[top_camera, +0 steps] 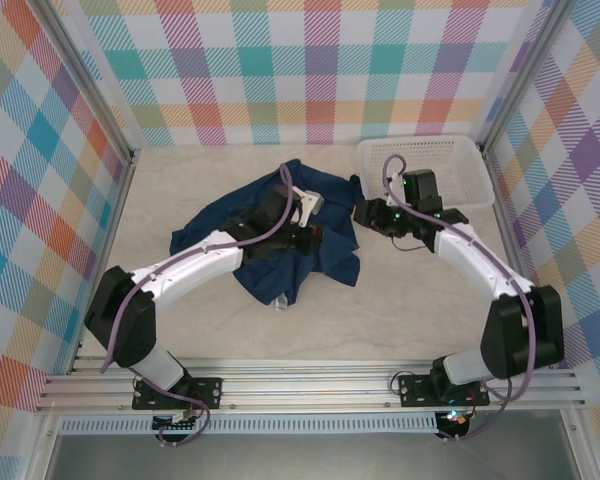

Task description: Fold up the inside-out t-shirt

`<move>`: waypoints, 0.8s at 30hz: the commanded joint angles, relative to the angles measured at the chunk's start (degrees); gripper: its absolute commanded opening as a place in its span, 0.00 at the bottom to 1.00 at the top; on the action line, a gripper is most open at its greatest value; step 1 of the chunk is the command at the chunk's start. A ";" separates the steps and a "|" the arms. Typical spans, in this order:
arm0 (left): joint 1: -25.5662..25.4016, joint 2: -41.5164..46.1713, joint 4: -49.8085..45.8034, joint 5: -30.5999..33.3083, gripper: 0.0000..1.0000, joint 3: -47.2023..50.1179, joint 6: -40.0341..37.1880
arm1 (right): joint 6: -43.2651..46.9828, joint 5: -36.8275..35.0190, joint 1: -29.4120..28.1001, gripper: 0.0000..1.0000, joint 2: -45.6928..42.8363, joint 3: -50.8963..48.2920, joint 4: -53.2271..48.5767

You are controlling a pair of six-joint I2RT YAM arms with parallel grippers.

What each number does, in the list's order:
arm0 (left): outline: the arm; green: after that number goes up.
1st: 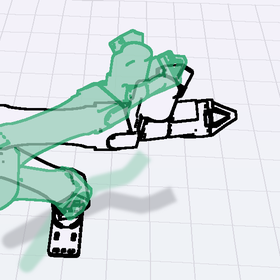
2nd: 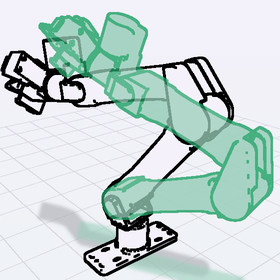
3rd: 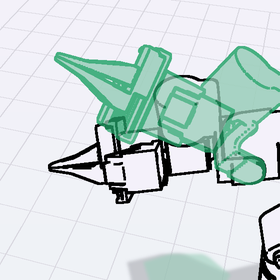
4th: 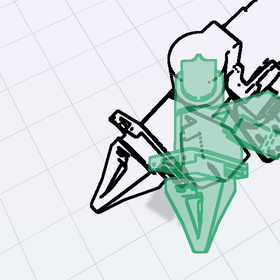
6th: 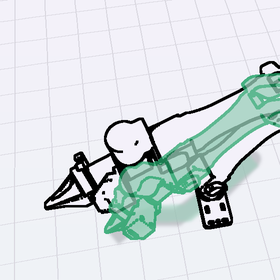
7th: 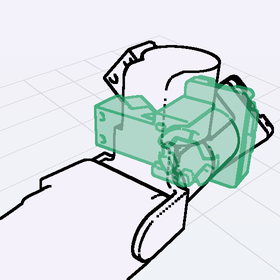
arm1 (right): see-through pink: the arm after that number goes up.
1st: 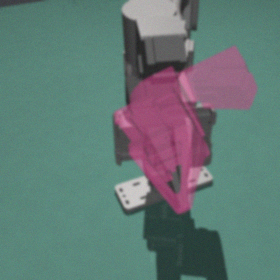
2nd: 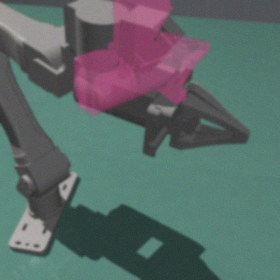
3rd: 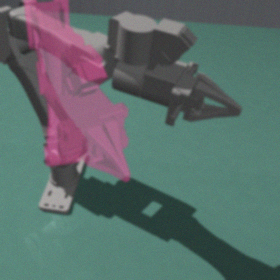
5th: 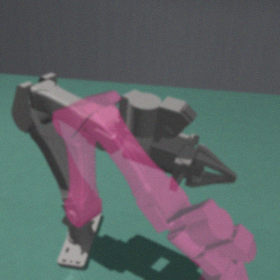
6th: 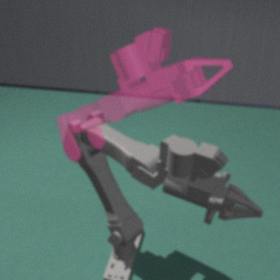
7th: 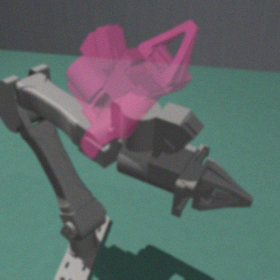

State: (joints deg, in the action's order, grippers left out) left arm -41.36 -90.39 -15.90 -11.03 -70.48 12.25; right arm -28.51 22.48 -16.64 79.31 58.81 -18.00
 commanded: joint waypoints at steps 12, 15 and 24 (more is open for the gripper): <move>1.29 -1.41 -10.13 -5.67 0.00 -8.66 6.31 | 11.24 -5.87 -18.36 0.82 -11.79 -23.23 20.75; 1.29 -1.12 -10.19 -5.52 0.00 -8.71 6.58 | 11.72 -9.17 -19.81 0.80 -7.67 -23.56 27.43; 2.37 -0.85 -11.93 -3.92 0.00 -9.28 5.28 | 15.81 -19.21 -20.05 0.28 -2.40 -21.20 31.22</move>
State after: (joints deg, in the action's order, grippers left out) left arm -40.25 -91.39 -26.00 -15.46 -77.82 18.22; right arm -16.16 8.69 -36.42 78.28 35.83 11.55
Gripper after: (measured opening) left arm 0.050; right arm 0.319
